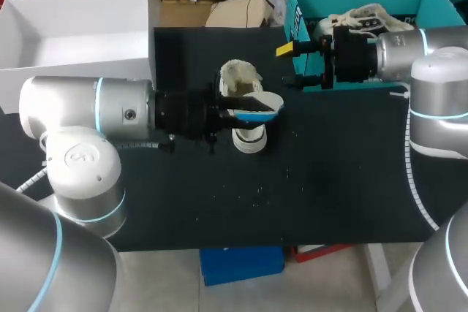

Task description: Take the shoe out of the shoebox, open the shoe tongue, remove and reinsert the insole, then place the shoe into the shoebox

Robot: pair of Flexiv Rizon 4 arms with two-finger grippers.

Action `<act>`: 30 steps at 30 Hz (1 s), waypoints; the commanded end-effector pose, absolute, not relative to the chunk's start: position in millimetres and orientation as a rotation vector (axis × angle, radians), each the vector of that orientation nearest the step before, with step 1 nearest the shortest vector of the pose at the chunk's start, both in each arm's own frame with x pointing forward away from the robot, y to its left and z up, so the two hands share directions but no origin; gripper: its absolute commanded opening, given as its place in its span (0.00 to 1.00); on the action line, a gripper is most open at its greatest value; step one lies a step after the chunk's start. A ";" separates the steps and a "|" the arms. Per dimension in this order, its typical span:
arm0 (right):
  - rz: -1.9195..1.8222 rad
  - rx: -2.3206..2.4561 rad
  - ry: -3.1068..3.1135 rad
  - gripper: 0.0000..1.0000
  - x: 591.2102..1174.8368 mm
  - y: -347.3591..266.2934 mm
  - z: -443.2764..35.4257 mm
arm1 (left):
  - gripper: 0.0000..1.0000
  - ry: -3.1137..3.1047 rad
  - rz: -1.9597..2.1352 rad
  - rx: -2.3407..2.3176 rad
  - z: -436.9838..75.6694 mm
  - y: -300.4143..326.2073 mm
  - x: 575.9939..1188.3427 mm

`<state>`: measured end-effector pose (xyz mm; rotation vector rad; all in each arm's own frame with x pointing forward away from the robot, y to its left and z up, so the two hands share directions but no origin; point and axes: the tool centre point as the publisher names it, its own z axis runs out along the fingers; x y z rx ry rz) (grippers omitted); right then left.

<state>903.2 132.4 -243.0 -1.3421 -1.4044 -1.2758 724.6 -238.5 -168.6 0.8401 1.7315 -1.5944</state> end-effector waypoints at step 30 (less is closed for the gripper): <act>-1.279 -1.344 -1.403 1.00 903.0 133.7 -243.9 | 0.00 1.486 -1.389 1.041 -214.3 -224.1 751.7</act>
